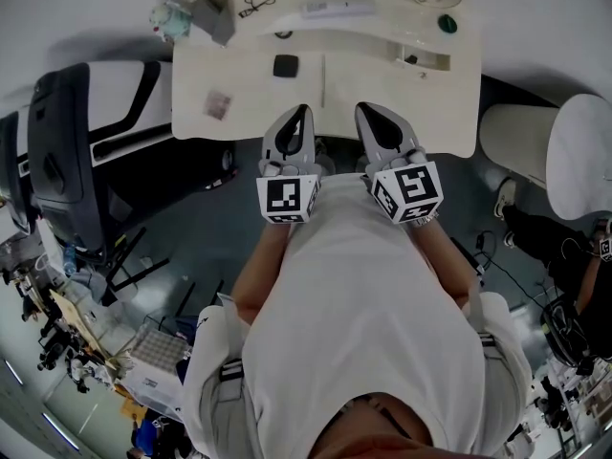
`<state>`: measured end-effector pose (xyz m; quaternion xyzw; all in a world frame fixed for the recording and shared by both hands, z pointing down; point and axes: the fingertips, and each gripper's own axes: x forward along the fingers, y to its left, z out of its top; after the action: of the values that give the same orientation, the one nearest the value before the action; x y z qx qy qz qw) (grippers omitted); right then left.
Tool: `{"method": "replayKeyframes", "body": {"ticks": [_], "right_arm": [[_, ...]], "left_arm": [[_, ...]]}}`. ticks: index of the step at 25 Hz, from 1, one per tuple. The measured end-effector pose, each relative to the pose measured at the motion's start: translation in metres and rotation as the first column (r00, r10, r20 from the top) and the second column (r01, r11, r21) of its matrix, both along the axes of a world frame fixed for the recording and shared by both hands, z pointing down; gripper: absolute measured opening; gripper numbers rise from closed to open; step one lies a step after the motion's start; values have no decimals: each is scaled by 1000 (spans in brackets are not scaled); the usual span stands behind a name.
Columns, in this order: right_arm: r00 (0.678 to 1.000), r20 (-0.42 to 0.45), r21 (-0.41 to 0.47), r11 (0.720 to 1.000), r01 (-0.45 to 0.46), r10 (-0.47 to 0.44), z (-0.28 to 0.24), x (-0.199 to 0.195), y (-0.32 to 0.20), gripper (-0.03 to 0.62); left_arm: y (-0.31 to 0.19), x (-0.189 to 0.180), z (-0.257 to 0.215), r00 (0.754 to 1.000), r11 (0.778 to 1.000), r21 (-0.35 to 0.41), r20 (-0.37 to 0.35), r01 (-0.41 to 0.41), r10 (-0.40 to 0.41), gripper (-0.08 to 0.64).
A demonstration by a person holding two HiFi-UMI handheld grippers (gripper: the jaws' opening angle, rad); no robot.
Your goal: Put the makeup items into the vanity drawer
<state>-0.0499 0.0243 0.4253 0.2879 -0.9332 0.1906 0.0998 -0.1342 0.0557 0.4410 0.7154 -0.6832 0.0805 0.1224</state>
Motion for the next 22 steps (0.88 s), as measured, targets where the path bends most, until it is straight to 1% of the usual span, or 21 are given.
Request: {"method": "replayKeyframes", "body": {"ticks": [5,9,11,14,16,19,22], "right_arm": [[999,-18,4,999,-39,39,-1,6,-1,9],[996,-29,6,997,-80,81,1,15,-9,9],[994,-35,5,995,-100,100,2,21,-12,9],[991,-52,18,992,-124,125,3,28,-16,9],[988,-67,35,990,-139,141,3,32,-18,9],[982,-83,43,985,-166,169,5,42,-22,9],[976,-97,44,981,-190,193,6,49,-27,9]], "left_arm": [[-10,6,1,999,999,-11,20,-44,44,5],[-23,14,6,996,997,-16,18,-82,82,5],[-29,16,12,996,996,-24,11,-86,86,5],[-36,15,31,997,995,-56,2,-77,77,10],[-40,14,43,997,993,-85,8,-77,78,57],[-47,15,61,997,989,-126,18,-77,80,91],[-52,14,86,998,982,-178,-9,-69,68,124]]}}
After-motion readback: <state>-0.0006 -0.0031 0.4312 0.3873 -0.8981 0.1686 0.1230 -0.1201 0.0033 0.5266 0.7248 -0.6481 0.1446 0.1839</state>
